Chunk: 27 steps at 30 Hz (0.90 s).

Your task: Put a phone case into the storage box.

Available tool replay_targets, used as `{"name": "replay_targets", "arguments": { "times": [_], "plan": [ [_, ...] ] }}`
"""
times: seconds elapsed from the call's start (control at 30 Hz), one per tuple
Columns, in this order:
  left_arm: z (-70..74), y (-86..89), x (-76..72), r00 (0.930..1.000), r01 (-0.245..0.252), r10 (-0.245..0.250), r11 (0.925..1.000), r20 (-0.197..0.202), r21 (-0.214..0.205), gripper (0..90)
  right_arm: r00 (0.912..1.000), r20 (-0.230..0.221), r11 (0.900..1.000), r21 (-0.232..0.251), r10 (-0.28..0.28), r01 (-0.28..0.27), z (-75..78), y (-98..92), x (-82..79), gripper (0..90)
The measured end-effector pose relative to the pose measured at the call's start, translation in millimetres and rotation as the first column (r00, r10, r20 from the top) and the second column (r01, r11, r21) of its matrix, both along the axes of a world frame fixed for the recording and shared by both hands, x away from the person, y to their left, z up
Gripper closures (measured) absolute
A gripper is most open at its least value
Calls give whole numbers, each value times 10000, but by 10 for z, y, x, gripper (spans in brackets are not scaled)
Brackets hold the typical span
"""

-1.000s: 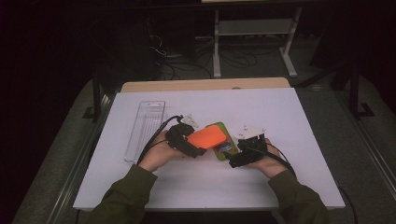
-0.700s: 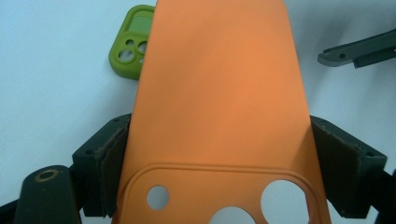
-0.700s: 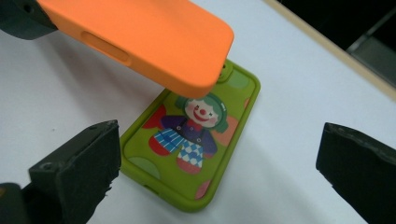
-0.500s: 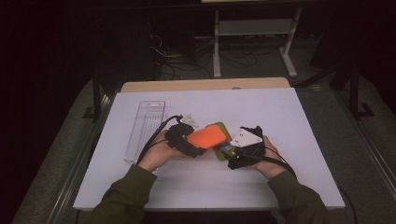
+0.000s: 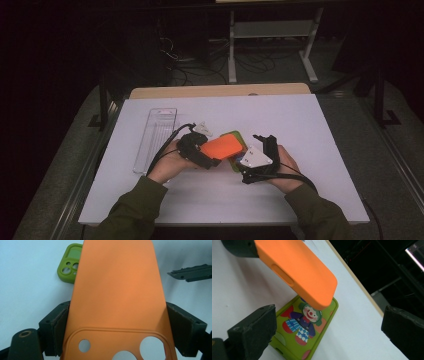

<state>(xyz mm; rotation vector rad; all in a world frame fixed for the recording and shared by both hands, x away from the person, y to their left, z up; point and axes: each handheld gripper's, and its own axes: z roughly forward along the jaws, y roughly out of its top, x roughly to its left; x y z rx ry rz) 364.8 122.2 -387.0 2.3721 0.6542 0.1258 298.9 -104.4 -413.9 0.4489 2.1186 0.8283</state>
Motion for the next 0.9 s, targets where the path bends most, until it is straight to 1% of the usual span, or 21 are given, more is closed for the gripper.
{"name": "replay_targets", "arguments": {
  "times": [0.07, 0.1, 0.13, 0.2, 0.33, 0.37, 0.47, 0.5, 0.53, 0.57, 0.6, 0.63, 0.67, 0.73, 0.77, 0.8, 0.83, 0.87, 0.9],
  "plan": [
    [2, -3, -3, 10000, -23, 23, 10000, -21, -20, 151, 9998, 191, 9997, -234, 101, -97, -17, 17, -12, 0],
    [-1, -6, -8, 9999, -85, 84, 9999, -99, -65, 151, 9994, 313, 9992, -382, 139, -127, -26, 27, -21, 0],
    [-1, -6, -10, 9999, -105, 104, 9999, -102, -63, 151, 9987, 471, 9980, -604, 196, -168, -36, 39, -31, 0],
    [-1, -8, -13, 9999, -126, 126, 9999, -109, -59, 151, 9975, 652, 9965, -817, 256, -202, -51, 60, -48, 0],
    [-5, -10, -12, 9999, -87, 87, 10000, -97, -38, 151, 9950, 933, 9939, -1076, 350, -249, -77, 97, -77, 0],
    [-7, -14, -14, 9999, -110, 109, 9999, -104, -57, 151, 9946, 943, 9931, -1129, 432, -325, -82, 103, -81, 0],
    [2, -2, -1, 9998, 173, -172, 9995, -45, 257, 151, 9919, 1155, 9910, -1284, 533, -383, -91, 117, -95, 0],
    [1, -4, -1, 9998, 186, -186, 9994, -9, 280, 151, 9904, 1262, 9900, -1361, 559, -385, -95, 123, -101, 0],
    [0, -5, -1, 9998, 204, -204, 9993, -6, 300, 151, 9889, 1359, 9876, -1519, 608, -399, -96, 125, -104, 0],
    [-5, -12, -8, 9999, 130, -130, 9997, -23, 200, 151, 9865, 1478, 9847, -1682, 702, -449, -99, 131, -107, 0],
    [-4, -13, -9, 9999, 138, -137, 9997, -35, 211, 151, 9828, 1657, 9807, -1896, 809, -487, -105, 140, -114, 0],
    [-10, -22, -16, 10000, 36, -36, 10000, -59, 79, 151, 9786, 1823, 9756, -2123, 955, -556, -109, 143, -111, 0],
    [-1, -15, -12, 9999, 135, -133, 9997, -62, 220, 151, 9751, 1943, 9718, -2275, 1070, -613, -116, 152, -117, 0],
    [1, -10, -6, 9998, 196, -195, 9992, -29, 335, 151, 9695, 2142, 9651, -2545, 1190, -622, -131, 173, -136, 0],
    [1, -11, -7, 9998, 195, -194, 9992, -32, 342, 151, 9683, 2187, 9636, -2602, 1208, -614, -138, 185, -148, 0],
    [1, -12, -8, 9998, 206, -204, 9992, -46, 343, 151, 9640, 2346, 9611, -2698, 1250, -590, -144, 195, -156, 0],
    [0, -13, -10, 9998, 205, -204, 9992, -51, 347, 151, 9587, 2489, 9556, -2879, 1378, -626, -144, 200, -158, 0],
    [1, -13, -9, 9997, 226, -225, 9991, -31, 364, 151, 9582, 2494, 9544, -2917, 1401, -636, -148, 211, -166, 0],
    [-3, -15, -11, 9998, 215, -215, 9993, -18, 312, 151, 9520, 2600, 9440, -3217, 1618, -726, -143, 211, -163, 0]
  ]
}}
